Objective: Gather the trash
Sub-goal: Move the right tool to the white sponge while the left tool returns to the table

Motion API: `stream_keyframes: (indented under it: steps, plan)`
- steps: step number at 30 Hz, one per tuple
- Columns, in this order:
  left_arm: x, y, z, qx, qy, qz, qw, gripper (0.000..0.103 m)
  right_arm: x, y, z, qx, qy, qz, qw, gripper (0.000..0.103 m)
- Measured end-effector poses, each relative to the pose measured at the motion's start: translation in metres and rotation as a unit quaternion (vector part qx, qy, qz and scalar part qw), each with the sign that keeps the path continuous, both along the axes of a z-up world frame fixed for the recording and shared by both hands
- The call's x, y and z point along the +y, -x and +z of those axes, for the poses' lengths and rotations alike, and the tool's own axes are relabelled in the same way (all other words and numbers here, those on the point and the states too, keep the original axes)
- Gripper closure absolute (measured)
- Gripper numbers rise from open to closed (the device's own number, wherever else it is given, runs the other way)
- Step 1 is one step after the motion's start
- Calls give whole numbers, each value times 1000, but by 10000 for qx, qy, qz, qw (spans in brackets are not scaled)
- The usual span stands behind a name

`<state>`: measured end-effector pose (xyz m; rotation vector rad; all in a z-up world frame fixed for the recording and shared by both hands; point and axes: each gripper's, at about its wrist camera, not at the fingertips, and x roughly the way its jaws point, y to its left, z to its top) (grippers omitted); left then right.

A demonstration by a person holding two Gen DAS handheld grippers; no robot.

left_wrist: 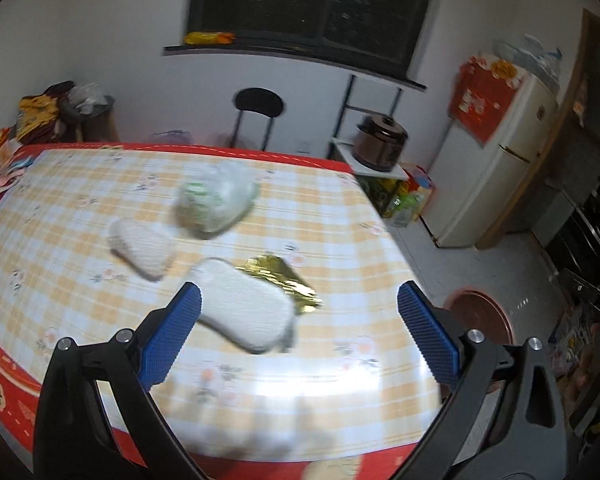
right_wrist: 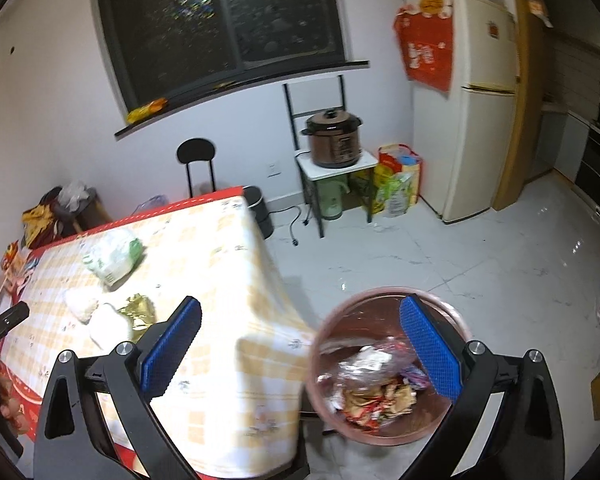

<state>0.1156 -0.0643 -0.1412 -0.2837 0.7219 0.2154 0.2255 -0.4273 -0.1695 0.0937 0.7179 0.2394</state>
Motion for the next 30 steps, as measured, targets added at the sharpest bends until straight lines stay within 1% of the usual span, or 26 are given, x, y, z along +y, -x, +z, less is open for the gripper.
stream_keyframes:
  steps: [5, 8, 11, 13, 15, 17, 20, 25, 26, 27, 30]
  plan:
    - [67, 25, -3, -66, 138, 372, 9992, 6, 63, 3, 6, 34, 86, 288, 9995, 5]
    - [102, 37, -6, -92, 164, 487, 9986, 6, 106, 7, 6, 118, 131, 507, 9986, 5]
    - [133, 45, -11, -80, 218, 578, 9981, 6, 141, 11, -1, 214, 263, 689, 9970, 5]
    - [157, 51, -17, -68, 320, 641, 9974, 6, 170, 12, -8, 327, 386, 870, 9949, 5]
    - [173, 54, -23, -45, 391, 656, 9971, 6, 200, 13, -17, 399, 607, 1090, 9914, 5]
    - [191, 56, -33, 5, 469, 653, 9968, 6, 235, 12, -29, 473, 932, 1377, 9849, 5]
    - [209, 56, -44, 77, 564, 602, 9966, 6, 274, 10, -45, 535, 1242, 1762, 9750, 5]
    - [233, 54, -63, 199, 645, 427, 9968, 6, 348, 6, -87, 721, 1825, 2439, 9497, 5]
    - [238, 53, -67, 234, 661, 383, 9968, 6, 357, 6, -95, 765, 1897, 2536, 9454, 5]
    - [242, 53, -71, 268, 663, 343, 9969, 6, 374, 6, -109, 837, 2071, 2673, 9374, 5]
    - [254, 52, -80, 357, 693, 265, 9966, 6, 402, 6, -136, 958, 2406, 2894, 9215, 5]
